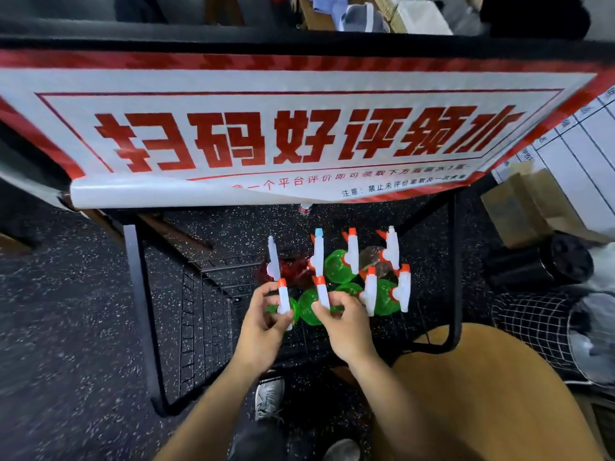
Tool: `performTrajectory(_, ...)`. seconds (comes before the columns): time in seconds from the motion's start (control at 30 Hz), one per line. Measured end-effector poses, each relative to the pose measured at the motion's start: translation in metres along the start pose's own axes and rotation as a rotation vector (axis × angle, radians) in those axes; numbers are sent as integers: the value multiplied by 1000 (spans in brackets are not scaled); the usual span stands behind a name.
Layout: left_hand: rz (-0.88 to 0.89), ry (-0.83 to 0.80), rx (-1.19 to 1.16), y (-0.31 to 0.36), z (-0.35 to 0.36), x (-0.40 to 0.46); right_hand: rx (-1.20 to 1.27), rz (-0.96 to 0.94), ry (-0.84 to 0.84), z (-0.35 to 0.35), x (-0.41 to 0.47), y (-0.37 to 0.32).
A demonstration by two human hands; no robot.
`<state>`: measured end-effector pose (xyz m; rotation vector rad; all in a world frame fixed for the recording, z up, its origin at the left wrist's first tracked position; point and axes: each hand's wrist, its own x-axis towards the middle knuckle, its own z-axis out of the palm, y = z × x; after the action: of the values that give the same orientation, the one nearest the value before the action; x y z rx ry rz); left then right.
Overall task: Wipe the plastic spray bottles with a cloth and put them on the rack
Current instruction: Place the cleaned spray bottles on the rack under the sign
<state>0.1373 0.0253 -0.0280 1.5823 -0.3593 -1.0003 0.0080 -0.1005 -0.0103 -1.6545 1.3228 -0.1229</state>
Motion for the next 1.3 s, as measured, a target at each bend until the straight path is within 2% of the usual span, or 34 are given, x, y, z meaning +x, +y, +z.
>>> performTrajectory(0.4,30,9,87,8,-8,-8,24,42,84,8,-5,-3)
performTrajectory(0.87,41,0,154,12,-16,-11,1,34,102,-3,-23,-12)
performTrajectory(1.3,23,-17,195,12,-15,-12,-84,-45,100,-9,-23,-5)
